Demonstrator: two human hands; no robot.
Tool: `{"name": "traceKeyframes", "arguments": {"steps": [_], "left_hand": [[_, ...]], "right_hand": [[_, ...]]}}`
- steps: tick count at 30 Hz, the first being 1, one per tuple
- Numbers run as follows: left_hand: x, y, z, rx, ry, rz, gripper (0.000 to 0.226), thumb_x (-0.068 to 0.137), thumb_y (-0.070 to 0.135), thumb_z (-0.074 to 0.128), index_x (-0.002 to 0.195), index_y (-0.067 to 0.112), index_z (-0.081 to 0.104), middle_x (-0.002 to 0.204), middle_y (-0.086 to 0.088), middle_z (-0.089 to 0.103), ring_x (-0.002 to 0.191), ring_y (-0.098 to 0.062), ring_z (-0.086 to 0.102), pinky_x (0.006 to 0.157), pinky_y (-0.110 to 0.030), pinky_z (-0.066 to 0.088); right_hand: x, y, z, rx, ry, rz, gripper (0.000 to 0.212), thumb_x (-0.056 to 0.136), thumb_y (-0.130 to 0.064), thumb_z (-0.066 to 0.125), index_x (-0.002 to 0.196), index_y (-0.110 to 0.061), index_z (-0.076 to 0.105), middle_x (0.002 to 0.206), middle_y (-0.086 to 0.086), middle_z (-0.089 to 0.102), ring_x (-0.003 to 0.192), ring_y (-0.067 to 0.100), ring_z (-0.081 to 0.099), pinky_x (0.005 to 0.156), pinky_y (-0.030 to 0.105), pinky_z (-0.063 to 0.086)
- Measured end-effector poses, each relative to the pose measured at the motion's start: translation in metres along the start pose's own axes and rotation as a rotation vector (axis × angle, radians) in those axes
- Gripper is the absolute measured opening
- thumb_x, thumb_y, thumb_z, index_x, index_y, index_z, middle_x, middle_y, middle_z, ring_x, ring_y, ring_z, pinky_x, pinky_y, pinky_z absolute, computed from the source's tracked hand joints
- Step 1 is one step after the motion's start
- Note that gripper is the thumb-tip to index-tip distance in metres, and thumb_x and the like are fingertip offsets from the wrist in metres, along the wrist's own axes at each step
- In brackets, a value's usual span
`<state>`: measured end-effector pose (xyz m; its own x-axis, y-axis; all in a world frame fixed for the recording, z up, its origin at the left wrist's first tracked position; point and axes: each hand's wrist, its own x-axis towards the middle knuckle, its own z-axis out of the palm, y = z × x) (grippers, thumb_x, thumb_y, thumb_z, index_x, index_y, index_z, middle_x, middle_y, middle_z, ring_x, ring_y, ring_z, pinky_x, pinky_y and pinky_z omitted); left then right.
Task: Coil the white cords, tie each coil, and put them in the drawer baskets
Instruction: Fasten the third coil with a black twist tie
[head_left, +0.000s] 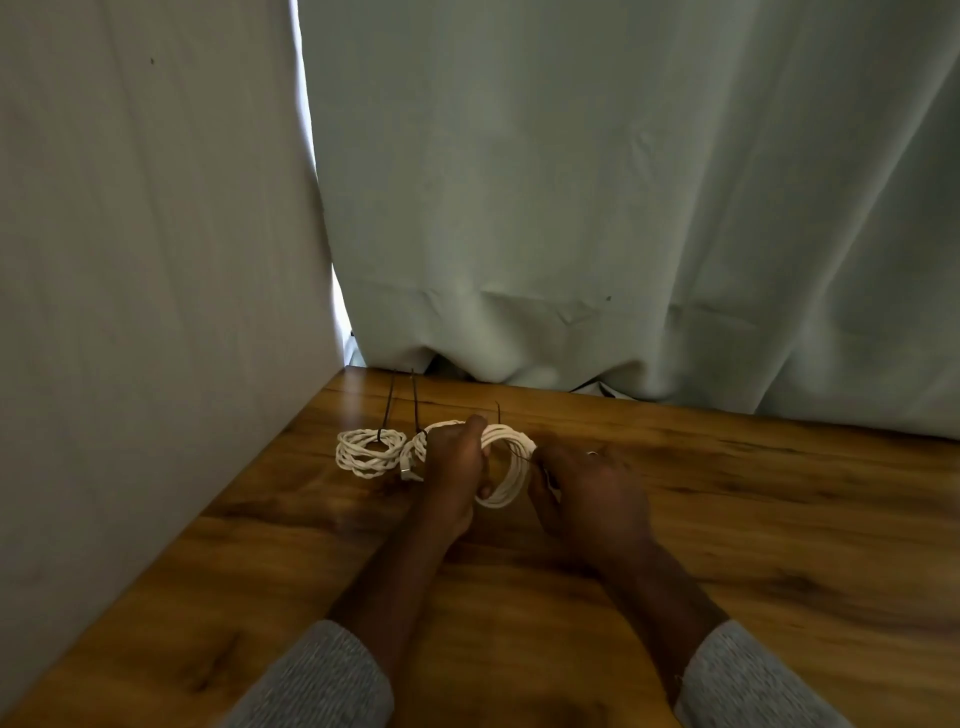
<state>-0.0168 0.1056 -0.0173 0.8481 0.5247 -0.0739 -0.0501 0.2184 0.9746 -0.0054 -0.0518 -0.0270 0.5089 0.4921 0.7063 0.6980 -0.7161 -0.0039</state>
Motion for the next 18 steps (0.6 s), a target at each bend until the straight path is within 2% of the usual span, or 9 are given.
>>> {"name": "traceKeyframes", "arguments": {"steps": [2, 4, 7, 9, 12, 14, 16, 18], "left_hand": [[-0.004, -0.003, 0.004, 0.060, -0.004, 0.047, 0.034, 0.095, 0.027, 0.059, 0.078, -0.002, 0.063, 0.067, -0.017, 0.060, 0.056, -0.025, 0.059, 0.050, -0.029, 0.044], [-0.008, -0.007, 0.007, 0.082, -0.056, 0.061, 0.035, 0.095, 0.030, 0.061, 0.089, -0.004, 0.067, 0.079, -0.021, 0.064, 0.070, -0.030, 0.062, 0.061, -0.036, 0.047], [-0.010, -0.006, 0.009, 0.066, -0.111, 0.033, 0.027, 0.095, 0.028, 0.061, 0.080, 0.007, 0.067, 0.076, -0.021, 0.063, 0.066, -0.032, 0.061, 0.059, -0.036, 0.044], [-0.004, -0.006, 0.007, 0.038, -0.079, 0.024, 0.023, 0.094, 0.025, 0.061, 0.086, 0.005, 0.069, 0.082, -0.024, 0.065, 0.071, -0.035, 0.064, 0.057, -0.035, 0.045], [0.006, -0.003, 0.000, -0.027, -0.046, -0.014, 0.023, 0.094, 0.024, 0.059, 0.096, 0.003, 0.069, 0.072, -0.017, 0.054, 0.054, -0.023, 0.049, 0.043, -0.023, 0.033], [0.006, 0.000, -0.003, -0.055, -0.061, -0.012, 0.023, 0.096, 0.023, 0.056, 0.094, 0.006, 0.072, 0.065, -0.013, 0.050, 0.048, -0.015, 0.041, 0.041, -0.019, 0.029], [0.005, 0.001, -0.003, -0.081, -0.073, -0.039, 0.024, 0.095, 0.026, 0.056, 0.094, 0.007, 0.072, 0.073, -0.015, 0.055, 0.054, -0.018, 0.045, 0.043, -0.020, 0.030], [0.001, 0.000, 0.001, -0.101, -0.071, -0.108, 0.024, 0.093, 0.032, 0.059, 0.094, 0.009, 0.067, 0.080, -0.013, 0.058, 0.060, -0.020, 0.050, 0.045, -0.023, 0.033]], "right_hand": [[0.002, -0.001, 0.001, -0.069, 0.044, 0.005, 0.007, 0.088, -0.031, 0.069, 0.090, -0.027, 0.065, 0.078, -0.008, 0.068, 0.059, 0.014, 0.060, 0.071, 0.034, 0.043], [0.004, -0.003, 0.002, -0.140, 0.079, -0.024, 0.007, 0.089, -0.031, 0.067, 0.089, -0.025, 0.064, 0.079, -0.007, 0.069, 0.057, 0.016, 0.058, 0.073, 0.038, 0.043], [0.004, -0.005, 0.002, -0.166, 0.066, -0.072, 0.016, 0.092, -0.034, 0.053, 0.087, -0.025, 0.064, 0.079, -0.007, 0.068, 0.057, 0.015, 0.055, 0.075, 0.038, 0.037], [0.006, -0.001, -0.002, -0.129, 0.054, -0.066, 0.014, 0.093, -0.035, 0.057, 0.088, -0.026, 0.067, 0.079, -0.008, 0.068, 0.059, 0.015, 0.056, 0.077, 0.038, 0.034], [0.010, 0.011, -0.011, -0.021, 0.075, -0.070, 0.008, 0.089, -0.033, 0.065, 0.087, -0.027, 0.069, 0.075, -0.009, 0.068, 0.063, 0.016, 0.059, 0.078, 0.039, 0.036], [0.009, 0.018, -0.012, 0.027, 0.033, -0.134, 0.010, 0.090, -0.029, 0.062, 0.094, -0.026, 0.071, 0.086, -0.009, 0.071, 0.073, 0.017, 0.061, 0.076, 0.039, 0.041], [0.009, 0.019, -0.009, 0.037, -0.016, -0.149, 0.016, 0.091, -0.028, 0.060, 0.101, -0.025, 0.072, 0.095, -0.007, 0.072, 0.081, 0.017, 0.062, 0.074, 0.038, 0.043], [0.009, 0.014, -0.006, 0.022, -0.002, -0.118, 0.019, 0.090, -0.028, 0.058, 0.100, -0.023, 0.073, 0.096, -0.004, 0.072, 0.081, 0.019, 0.063, 0.071, 0.037, 0.043]]}}
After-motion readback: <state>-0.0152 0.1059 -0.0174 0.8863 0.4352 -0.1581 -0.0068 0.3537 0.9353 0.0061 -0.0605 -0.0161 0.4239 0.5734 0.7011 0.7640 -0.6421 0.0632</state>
